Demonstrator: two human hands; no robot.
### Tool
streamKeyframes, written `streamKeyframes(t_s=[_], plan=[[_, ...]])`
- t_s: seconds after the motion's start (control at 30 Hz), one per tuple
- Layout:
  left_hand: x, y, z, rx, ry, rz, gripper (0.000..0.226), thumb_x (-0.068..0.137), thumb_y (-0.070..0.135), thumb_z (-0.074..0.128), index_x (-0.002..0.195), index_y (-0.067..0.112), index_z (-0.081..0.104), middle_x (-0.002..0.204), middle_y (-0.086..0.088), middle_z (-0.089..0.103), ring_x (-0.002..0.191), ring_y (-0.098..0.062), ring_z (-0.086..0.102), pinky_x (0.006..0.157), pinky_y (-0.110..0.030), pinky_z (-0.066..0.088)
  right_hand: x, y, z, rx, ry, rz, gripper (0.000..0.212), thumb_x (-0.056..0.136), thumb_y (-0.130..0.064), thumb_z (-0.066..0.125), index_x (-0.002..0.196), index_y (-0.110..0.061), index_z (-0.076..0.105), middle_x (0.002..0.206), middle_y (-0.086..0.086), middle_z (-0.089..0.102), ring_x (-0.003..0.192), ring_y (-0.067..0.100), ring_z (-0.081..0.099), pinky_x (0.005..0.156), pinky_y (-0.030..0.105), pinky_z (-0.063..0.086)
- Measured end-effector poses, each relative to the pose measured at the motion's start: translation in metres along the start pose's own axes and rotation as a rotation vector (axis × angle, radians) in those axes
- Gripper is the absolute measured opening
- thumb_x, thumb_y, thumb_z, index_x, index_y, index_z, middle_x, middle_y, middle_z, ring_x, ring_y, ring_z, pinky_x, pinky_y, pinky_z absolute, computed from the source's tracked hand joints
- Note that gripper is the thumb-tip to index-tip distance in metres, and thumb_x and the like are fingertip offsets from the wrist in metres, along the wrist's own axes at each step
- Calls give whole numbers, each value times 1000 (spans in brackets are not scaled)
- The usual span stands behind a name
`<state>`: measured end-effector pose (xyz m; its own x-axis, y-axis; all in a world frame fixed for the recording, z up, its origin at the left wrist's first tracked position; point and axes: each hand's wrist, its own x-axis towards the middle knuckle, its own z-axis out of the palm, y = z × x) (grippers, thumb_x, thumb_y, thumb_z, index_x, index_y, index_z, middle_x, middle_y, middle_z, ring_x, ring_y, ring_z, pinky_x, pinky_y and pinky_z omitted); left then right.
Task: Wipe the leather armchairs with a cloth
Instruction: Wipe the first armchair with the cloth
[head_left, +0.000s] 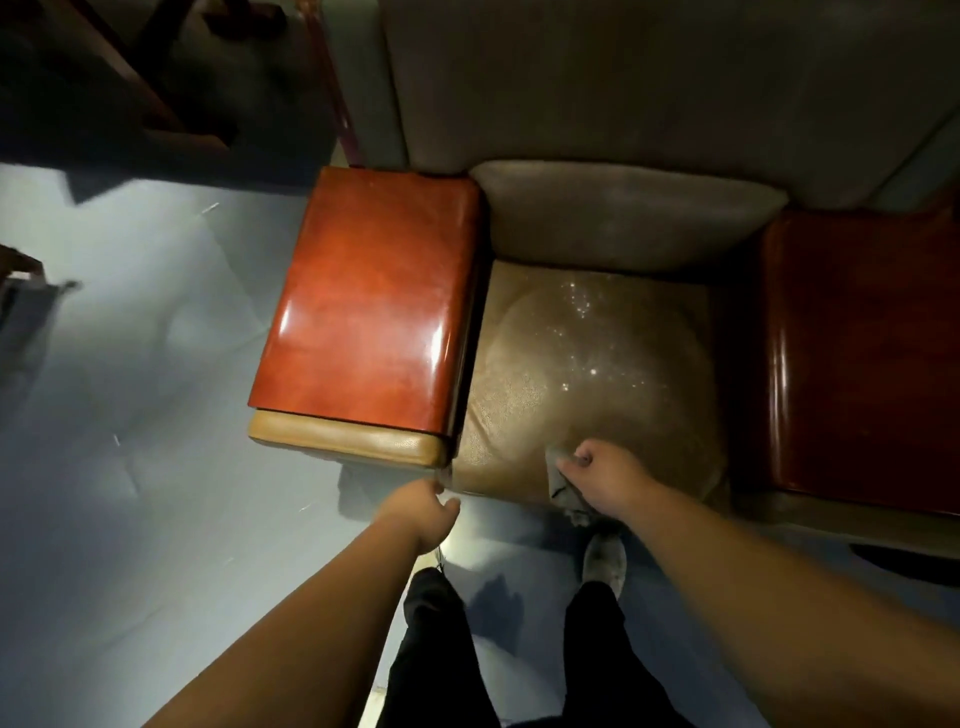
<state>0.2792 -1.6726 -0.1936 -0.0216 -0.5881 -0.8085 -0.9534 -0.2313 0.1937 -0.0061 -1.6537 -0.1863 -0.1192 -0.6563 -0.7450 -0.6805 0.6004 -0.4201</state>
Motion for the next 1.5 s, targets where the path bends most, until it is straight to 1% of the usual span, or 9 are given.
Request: streamKeyframes(t_s=[0.27,0.4,0.57,0.73,0.93,1.13,1.23,1.37,1.5], plan=[[115,-37,-72,355,241,256,48,98,54,50,129,19,58,123,-8,64,111,-32,60,92,-45,52,64,-47,100,-22,-57,44,32,103,-55,48,84,-28,50,83,-2,60,75,18,57,62,34,43],[177,-34,-84,355,457,416,63,97,54,54,144,11,51,145,-15,52,135,-36,48,112,-50,43,109,-74,122,-215,142,-21,28,104,-45,49,112,-21,59,105,4,62,89,27,61,73,38,53],[218,-47,-48,471,534,488,82,102,58,41,168,17,17,177,-13,6,163,-34,5,131,-53,10,155,-69,169,-295,264,-117,42,106,-47,45,135,-20,59,132,7,51,114,28,57,93,43,52],[229,-60,-31,430,717,531,83,93,55,48,166,20,30,175,-13,18,161,-35,15,130,-56,14,173,-43,221,-301,513,-122,42,100,-34,55,135,-11,61,153,16,44,136,34,45,110,51,39],[230,-60,-28,420,760,555,84,91,52,50,166,20,30,175,-12,20,162,-36,16,129,-56,15,206,-38,255,-367,405,-460,69,94,-24,56,155,3,38,161,19,38,154,38,27,126,54,20],[233,-60,-28,434,781,546,86,89,52,52,166,21,30,175,-13,20,161,-37,17,129,-56,14,224,11,237,-588,462,-463,76,99,-45,50,162,-8,29,170,11,23,158,40,14,128,56,10],[234,-62,-27,434,797,555,87,88,51,54,166,20,30,174,-13,22,161,-38,19,129,-57,16,236,17,216,-579,538,-258,74,102,-57,35,160,-12,30,170,10,22,156,43,16,125,58,9],[234,-63,-28,436,811,558,88,87,52,54,166,20,30,174,-14,22,160,-39,19,129,-57,16,222,-10,240,-522,511,-296,73,101,-50,34,162,-9,27,171,17,17,156,47,7,126,55,-6],[232,-61,-28,431,799,564,88,87,51,55,165,20,32,174,-14,22,161,-38,19,128,-58,17,191,-25,267,-428,397,-466,51,100,-34,45,139,-4,60,166,14,32,156,43,19,129,56,6]])
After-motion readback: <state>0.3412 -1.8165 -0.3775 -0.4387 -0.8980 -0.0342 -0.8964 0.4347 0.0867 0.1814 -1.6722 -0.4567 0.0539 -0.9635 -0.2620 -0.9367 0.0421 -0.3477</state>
